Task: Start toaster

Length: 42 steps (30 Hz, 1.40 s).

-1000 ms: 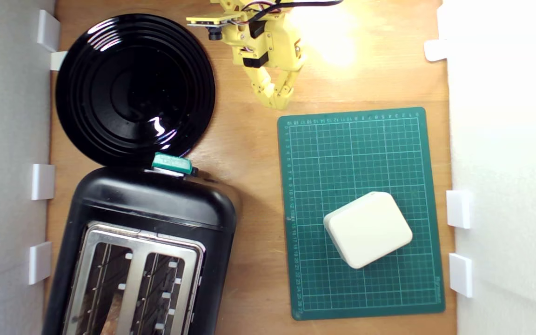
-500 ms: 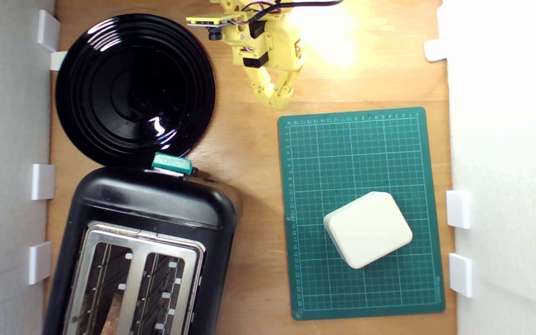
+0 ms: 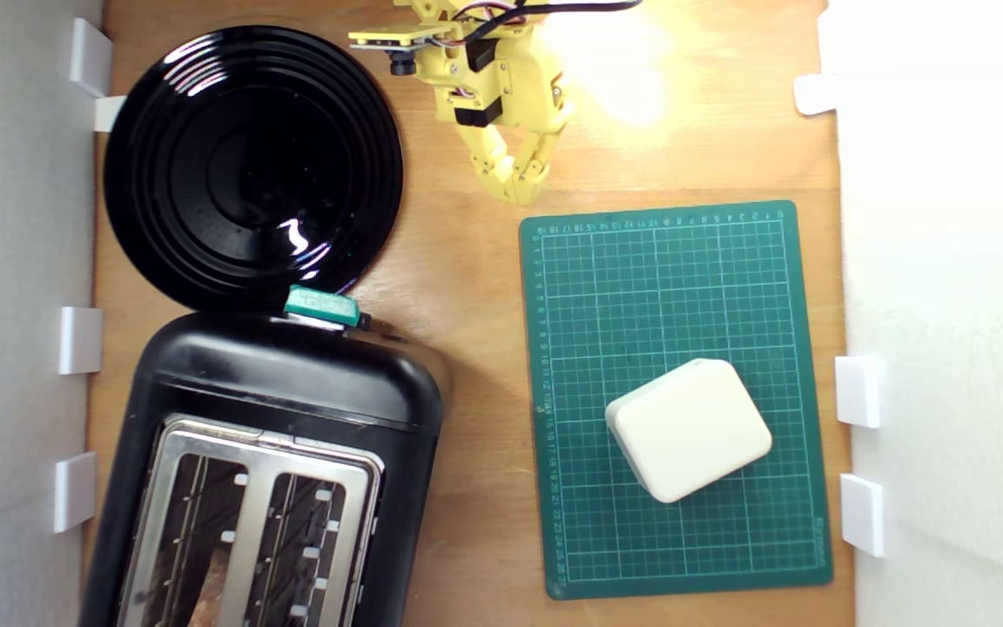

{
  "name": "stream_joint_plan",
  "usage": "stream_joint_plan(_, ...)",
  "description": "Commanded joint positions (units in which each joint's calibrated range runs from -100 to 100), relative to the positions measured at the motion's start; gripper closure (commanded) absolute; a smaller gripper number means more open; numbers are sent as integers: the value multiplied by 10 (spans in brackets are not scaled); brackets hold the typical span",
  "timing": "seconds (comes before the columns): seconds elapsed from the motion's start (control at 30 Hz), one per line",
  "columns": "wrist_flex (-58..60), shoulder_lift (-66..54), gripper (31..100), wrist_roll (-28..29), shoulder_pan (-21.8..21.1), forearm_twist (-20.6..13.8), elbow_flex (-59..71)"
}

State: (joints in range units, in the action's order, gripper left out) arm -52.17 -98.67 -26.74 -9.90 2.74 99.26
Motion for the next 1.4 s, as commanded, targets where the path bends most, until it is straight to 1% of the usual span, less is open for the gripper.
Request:
stream_joint_plan(0.0,2,-2,988,1,-3,-7,4)
stream_joint_plan(0.77,1,-5,989,-2,1,-8,4)
stream_joint_plan(0.87,2,-6,989,0,0,-43,5)
stream_joint_plan(0.97,2,-6,989,-2,2,-55,5)
stream_joint_plan(1.1,2,-3,989,-3,5,-60,5)
stream_joint_plan(1.17,2,-2,989,-3,10,-76,5)
stream_joint_plan(1.3,4,3,989,-3,22,-82,4)
stream_joint_plan(1.37,4,10,989,-9,24,-103,3)
